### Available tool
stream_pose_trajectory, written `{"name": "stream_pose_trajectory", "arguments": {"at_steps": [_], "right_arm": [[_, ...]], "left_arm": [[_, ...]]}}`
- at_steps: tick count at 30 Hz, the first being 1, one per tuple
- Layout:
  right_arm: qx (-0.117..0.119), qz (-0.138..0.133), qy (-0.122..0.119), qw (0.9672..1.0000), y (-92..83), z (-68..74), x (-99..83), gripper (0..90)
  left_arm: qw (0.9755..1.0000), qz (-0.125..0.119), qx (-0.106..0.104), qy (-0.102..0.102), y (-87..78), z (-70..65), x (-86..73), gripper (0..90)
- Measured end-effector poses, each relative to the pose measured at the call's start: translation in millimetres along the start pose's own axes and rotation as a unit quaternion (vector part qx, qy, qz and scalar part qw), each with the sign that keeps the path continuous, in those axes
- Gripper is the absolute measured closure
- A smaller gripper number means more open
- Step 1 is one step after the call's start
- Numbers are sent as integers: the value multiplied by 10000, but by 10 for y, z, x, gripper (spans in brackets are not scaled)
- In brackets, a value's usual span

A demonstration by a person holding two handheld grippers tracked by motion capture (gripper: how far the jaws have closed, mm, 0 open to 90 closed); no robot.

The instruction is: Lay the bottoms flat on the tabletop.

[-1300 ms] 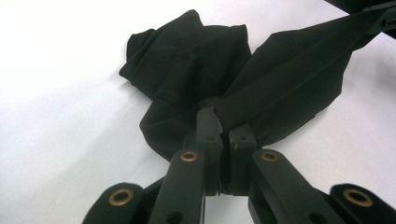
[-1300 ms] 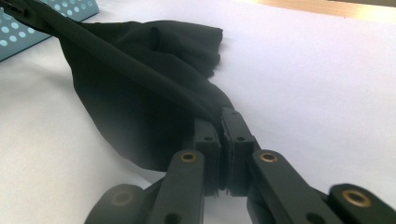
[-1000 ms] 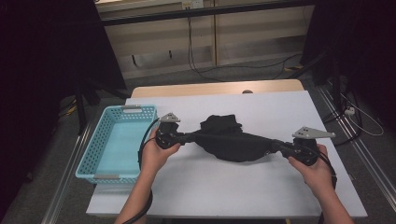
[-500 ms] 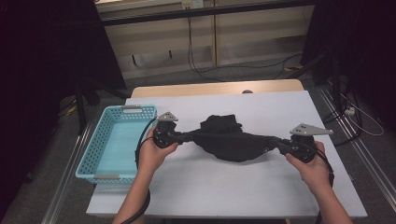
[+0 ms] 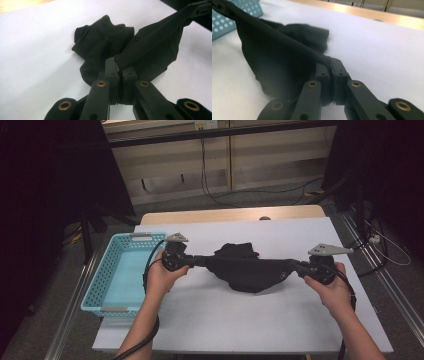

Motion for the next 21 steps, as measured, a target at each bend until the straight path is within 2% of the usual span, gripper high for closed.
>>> {"name": "stream_pose_trajectory", "arguments": {"at_steps": [4,12,21], "right_arm": [[40,-141,162,9998,16,-45,87,859],[-24,-64,107,9999,53,-60,57,858],[-108,-119,79,9998,39,-105,165,857]], "left_arm": [[10000,-18,14,-54,-5,55,53,864],[10000,21,41,-16,17,42,74,863],[10000,-37,61,7,-53,55,232,862]]}}
Point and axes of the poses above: each handheld gripper's, and its own axes: y roughly forward along the jaws, x roughly out of its top, z roughly to its left, the point moved 4 cm from there along y, roughly forward along the jaws, and after that the axes turned 1 degree about x, right-handed, at the moved point
